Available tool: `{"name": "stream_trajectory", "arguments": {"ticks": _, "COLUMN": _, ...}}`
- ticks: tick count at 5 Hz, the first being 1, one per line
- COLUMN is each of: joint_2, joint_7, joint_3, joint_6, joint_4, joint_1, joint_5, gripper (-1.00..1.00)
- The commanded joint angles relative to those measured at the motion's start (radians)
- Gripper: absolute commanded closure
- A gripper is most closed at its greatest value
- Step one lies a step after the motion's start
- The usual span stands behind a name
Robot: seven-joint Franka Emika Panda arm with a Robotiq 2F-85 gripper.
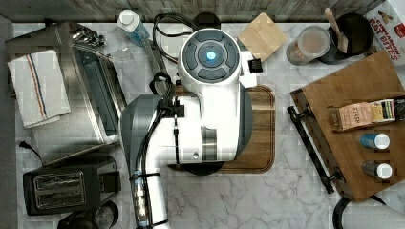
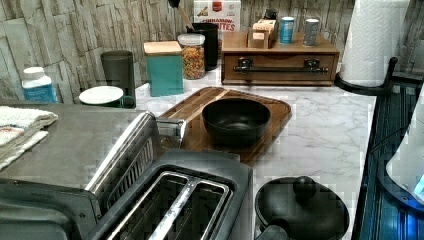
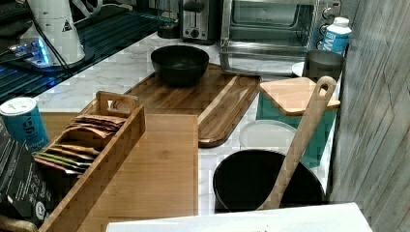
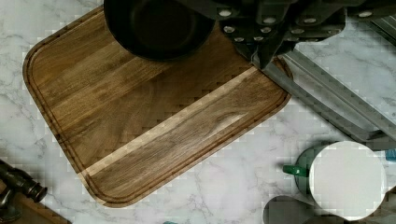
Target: Pick up the bowl.
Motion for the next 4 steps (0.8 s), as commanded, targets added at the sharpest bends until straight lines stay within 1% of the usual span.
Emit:
{"name": "stream_trajectory", "arguments": {"ticks": 1, "joint_2": 0.001, "joint_7": -0.001, "joint_3": 0.002, "joint_6": 0.000, "joint_4": 0.011, "joint_1": 0.000, "joint_5": 0.005, "gripper": 1.00}}
{"name": "stream_trajectory", "arguments": {"ticks": 2, "joint_2": -0.164, "joint_7": 0.102, "joint_3": -0.012, "joint_6": 0.091, "joint_4": -0.228, "joint_1": -0.012, "joint_5": 0.041, "gripper": 1.00}}
{"name": "stream_trajectory", "arguments": {"ticks": 3, "joint_2": -0.285, "joint_7": 0.191, "joint_3": -0.034, "joint_6": 0.130, "joint_4": -0.388, "joint_1": -0.032, "joint_5": 0.064, "gripper": 1.00}}
{"name": "stream_trajectory", "arguments": {"ticks": 4, "joint_2": -0.331, "joint_7": 0.235, "joint_3": -0.041, "joint_6": 0.114, "joint_4": -0.462, "joint_1": -0.039, "joint_5": 0.047, "gripper": 0.78}}
